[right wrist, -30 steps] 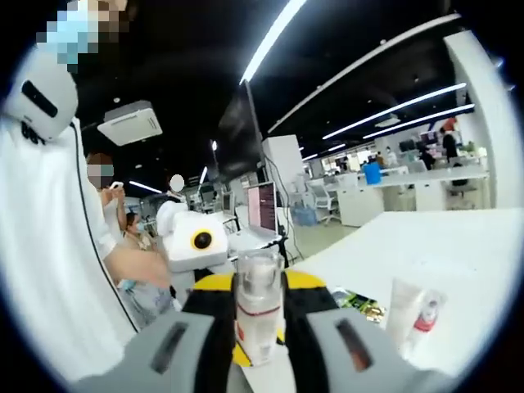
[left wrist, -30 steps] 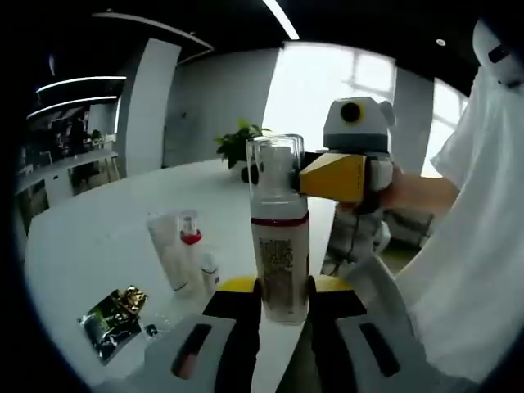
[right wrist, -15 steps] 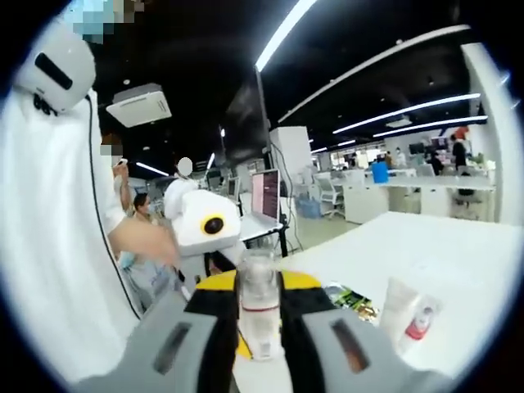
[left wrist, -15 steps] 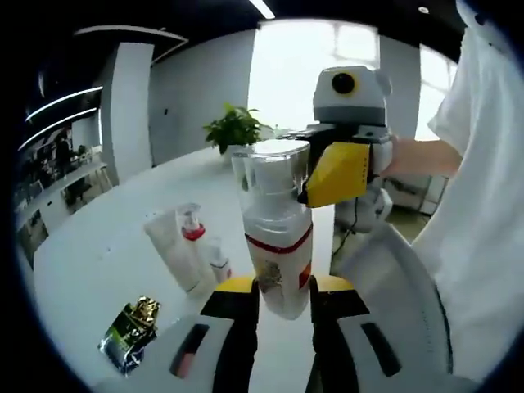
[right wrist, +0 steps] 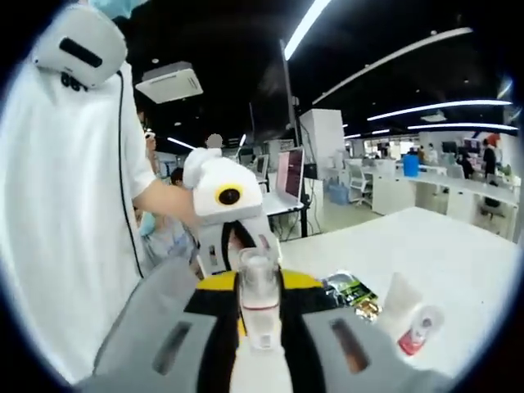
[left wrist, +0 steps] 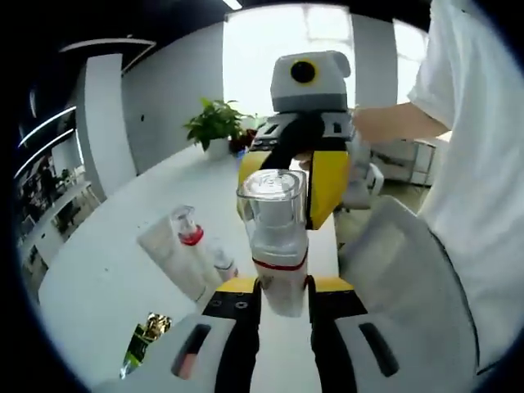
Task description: Arrange the skincare products in the storage area until every visible bottle or jar stands upright without overlapping.
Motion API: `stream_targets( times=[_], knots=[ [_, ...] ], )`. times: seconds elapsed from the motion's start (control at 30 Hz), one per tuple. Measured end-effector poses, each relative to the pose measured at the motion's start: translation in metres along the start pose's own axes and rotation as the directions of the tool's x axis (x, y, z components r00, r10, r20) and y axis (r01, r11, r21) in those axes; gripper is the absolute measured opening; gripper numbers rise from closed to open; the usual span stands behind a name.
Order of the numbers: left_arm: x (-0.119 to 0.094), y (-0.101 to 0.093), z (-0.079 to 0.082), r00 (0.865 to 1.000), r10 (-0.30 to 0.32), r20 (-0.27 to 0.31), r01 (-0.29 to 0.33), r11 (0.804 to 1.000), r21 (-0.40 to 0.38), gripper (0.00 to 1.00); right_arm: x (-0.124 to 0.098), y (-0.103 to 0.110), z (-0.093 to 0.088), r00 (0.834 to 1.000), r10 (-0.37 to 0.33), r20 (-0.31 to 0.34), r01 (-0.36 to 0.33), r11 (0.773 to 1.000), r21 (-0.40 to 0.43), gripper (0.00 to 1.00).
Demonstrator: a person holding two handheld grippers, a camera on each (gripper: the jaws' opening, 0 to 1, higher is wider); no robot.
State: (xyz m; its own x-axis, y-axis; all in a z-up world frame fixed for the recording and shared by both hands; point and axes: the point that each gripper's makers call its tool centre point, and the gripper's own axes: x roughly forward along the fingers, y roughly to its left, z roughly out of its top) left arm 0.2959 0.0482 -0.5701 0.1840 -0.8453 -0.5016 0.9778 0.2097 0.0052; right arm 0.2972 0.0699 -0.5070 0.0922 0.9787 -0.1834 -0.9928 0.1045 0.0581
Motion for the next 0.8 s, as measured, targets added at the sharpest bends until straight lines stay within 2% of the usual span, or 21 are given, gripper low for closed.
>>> stream_targets(
  times=[0.23, 0.33, 0.53, 0.7, 0.8],
  knots=[
    [0.016, 0.018, -0.012, 0.999, 0.021, 0.034, -0.02, 0.999, -0.042, 0.17, 0.004, -0.016, -0.017, 0.998, -0.059, -0.017, 0.06, 0.998, 0.029, 0.19],
    [0.025, 0.027, -0.021, 0.999, 0.048, 0.022, -0.048, 0.999, -0.025, 0.17, 0.005, -0.027, -0.03, 0.992, -0.119, -0.044, 0.121, 0.992, 0.046, 0.2],
    [0.039, 0.033, -0.034, 0.999, 0.033, 0.026, -0.032, 0.999, -0.029, 0.16, 0.006, -0.038, -0.049, 0.979, -0.189, -0.081, 0.194, 0.98, 0.054, 0.21],
    [0.049, 0.039, -0.045, 0.999, 0.014, 0.037, -0.013, 1.0, -0.024, 0.16, 0.007, -0.048, -0.065, 0.957, -0.27, -0.104, 0.279, 0.957, 0.081, 0.21],
    [0.057, 0.043, -0.054, 0.999, -0.006, 0.035, 0.006, 1.0, -0.007, 0.16, 0.008, -0.054, -0.078, 0.937, -0.327, -0.125, 0.339, 0.936, 0.09, 0.22]
  ],
)
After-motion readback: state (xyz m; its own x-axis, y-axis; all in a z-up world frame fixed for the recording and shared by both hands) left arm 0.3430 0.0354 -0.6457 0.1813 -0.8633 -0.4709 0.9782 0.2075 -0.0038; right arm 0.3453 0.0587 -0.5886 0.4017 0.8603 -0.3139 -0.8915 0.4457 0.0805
